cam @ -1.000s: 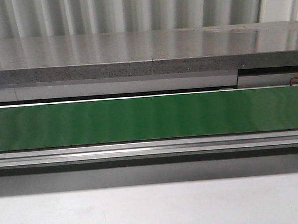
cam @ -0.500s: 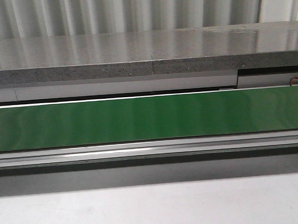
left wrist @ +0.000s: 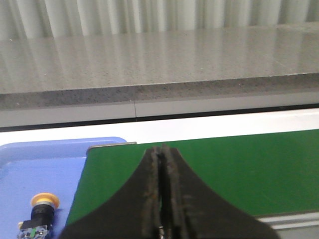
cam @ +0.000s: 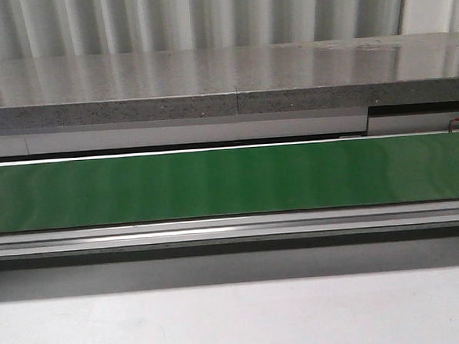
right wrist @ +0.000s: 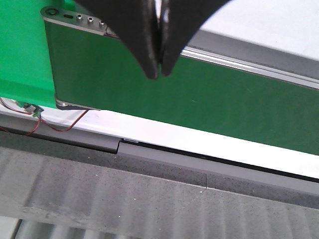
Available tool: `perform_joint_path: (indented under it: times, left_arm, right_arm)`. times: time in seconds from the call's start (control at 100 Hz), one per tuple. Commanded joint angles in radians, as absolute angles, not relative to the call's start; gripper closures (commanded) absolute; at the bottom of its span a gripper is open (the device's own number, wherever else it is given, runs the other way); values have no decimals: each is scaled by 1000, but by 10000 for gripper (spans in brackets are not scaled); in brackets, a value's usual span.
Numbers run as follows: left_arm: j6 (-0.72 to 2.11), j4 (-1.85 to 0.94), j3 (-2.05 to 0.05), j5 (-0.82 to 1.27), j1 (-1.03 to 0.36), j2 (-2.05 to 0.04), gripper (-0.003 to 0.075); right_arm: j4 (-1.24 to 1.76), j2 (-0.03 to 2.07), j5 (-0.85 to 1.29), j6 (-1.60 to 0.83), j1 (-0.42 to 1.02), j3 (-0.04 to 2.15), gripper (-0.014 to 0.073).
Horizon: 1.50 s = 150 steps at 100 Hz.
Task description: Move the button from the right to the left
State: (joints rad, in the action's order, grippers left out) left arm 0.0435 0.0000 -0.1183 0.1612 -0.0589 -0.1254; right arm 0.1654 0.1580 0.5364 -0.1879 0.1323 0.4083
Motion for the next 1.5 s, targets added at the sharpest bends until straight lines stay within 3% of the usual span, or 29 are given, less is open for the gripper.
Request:
perform_joint_path:
  times: [0.0, 0.24, 0.36, 1.49]
  left_arm:
    - [-20, 45, -91, 0, -46, -103, 741]
    - [-21, 41, 45, 0, -24, 40, 741]
    - [-21, 35, 43, 81, -24, 38, 741]
    - [-21, 35, 43, 76, -24, 36, 741]
  right_arm:
    - [172, 169, 459, -193, 136, 432, 661]
    - [172, 169, 459, -193, 136, 432, 661]
    - [172, 170, 460, -193, 136, 432, 661]
    - [172, 170, 459, -193, 136, 432, 661]
